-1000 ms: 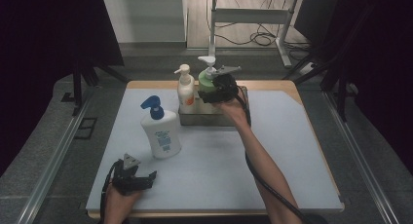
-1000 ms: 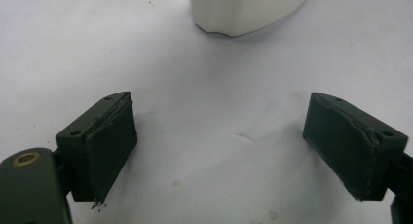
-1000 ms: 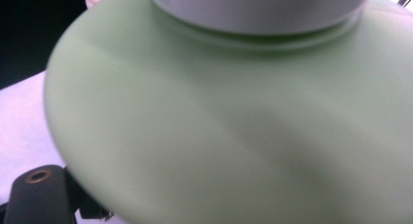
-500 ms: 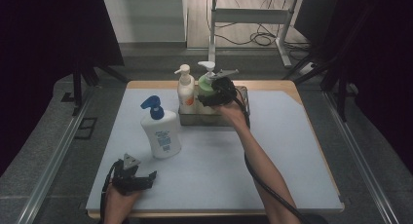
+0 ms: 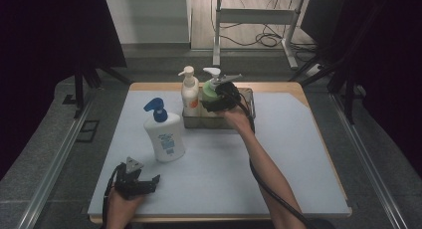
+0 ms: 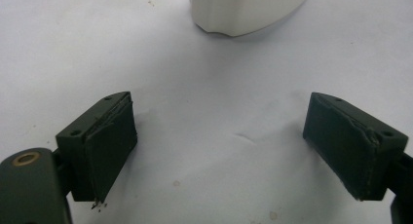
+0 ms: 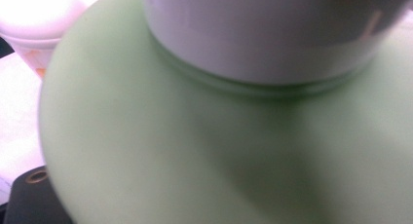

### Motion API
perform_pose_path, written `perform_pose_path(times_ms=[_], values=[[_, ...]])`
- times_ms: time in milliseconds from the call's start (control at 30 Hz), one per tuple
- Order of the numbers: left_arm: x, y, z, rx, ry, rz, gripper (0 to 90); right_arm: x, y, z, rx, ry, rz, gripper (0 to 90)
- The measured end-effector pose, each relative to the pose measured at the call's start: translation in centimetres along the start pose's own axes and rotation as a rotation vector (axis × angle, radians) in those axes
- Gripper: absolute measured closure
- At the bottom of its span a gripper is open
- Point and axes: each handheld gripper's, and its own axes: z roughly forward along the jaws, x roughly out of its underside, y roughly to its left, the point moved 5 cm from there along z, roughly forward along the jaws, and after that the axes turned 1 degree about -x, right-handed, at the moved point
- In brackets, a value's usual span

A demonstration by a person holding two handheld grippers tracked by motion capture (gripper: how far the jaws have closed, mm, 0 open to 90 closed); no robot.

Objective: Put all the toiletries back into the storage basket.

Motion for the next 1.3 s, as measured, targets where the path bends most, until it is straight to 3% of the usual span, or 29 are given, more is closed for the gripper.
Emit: perform_pose_path(times_ms=[1100,1300], values=[[0.00,-0.01,0.00,0.000,0.000,0.000,11.9,0.03,-0.17,0.66,-0.013,-0.041,0.026,11.0],[0.00,-0.01,-0.01,-0.001,0.000,-0.001,11.9,0.08,-0.16,0.18,-0.027,-0.049,0.021,2.7]])
